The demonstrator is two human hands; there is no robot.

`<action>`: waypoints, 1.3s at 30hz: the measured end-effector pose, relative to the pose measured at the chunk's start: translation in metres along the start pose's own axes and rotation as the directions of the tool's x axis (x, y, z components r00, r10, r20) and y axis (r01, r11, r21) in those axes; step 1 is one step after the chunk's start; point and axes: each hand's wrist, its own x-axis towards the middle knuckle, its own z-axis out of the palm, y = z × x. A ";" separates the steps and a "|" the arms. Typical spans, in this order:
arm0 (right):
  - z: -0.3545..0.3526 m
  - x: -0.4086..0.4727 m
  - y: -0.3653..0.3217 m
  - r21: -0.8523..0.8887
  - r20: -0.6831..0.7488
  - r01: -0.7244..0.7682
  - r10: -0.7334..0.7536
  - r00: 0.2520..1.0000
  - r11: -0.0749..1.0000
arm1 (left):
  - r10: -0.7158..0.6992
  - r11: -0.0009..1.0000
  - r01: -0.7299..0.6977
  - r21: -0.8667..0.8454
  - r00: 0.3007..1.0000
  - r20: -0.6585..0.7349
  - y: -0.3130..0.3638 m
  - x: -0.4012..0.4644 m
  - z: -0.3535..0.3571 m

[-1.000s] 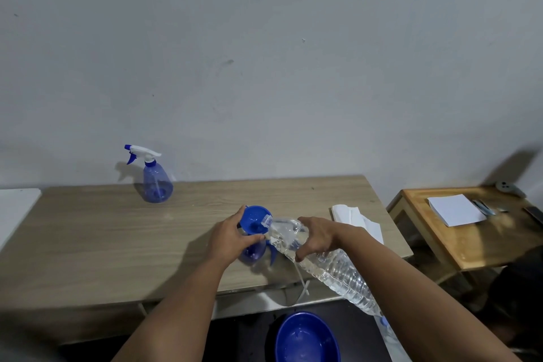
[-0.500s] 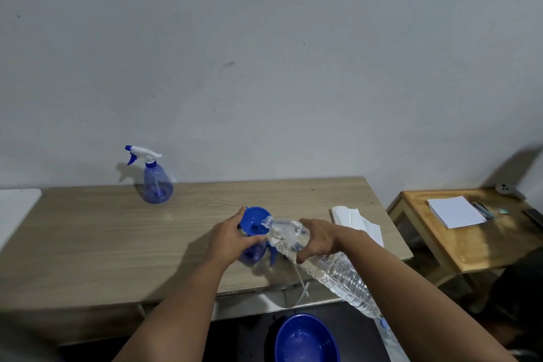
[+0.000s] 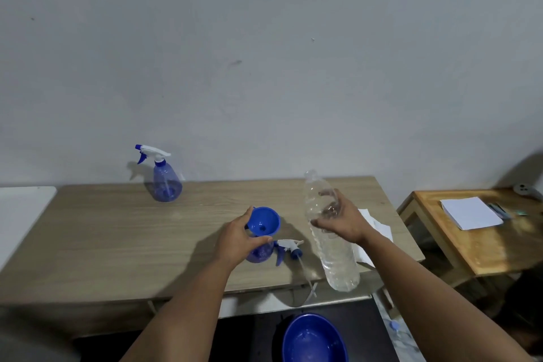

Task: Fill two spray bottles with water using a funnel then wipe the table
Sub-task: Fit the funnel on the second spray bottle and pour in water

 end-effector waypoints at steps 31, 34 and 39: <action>0.060 0.076 0.007 0.266 -0.349 0.058 0.040 0.936 0.962 | -0.016 0.998 0.014 -0.061 0.999 -0.028 0.003 0.001 0.005; 0.059 0.070 0.012 0.227 -0.286 -0.002 0.069 0.956 0.974 | -0.012 0.997 0.010 -0.082 1.000 -0.024 0.003 0.000 0.005; 0.068 0.057 0.029 0.193 -0.214 -0.152 0.193 0.957 0.969 | -0.035 0.994 0.035 -0.099 0.999 -0.002 -0.007 0.000 0.004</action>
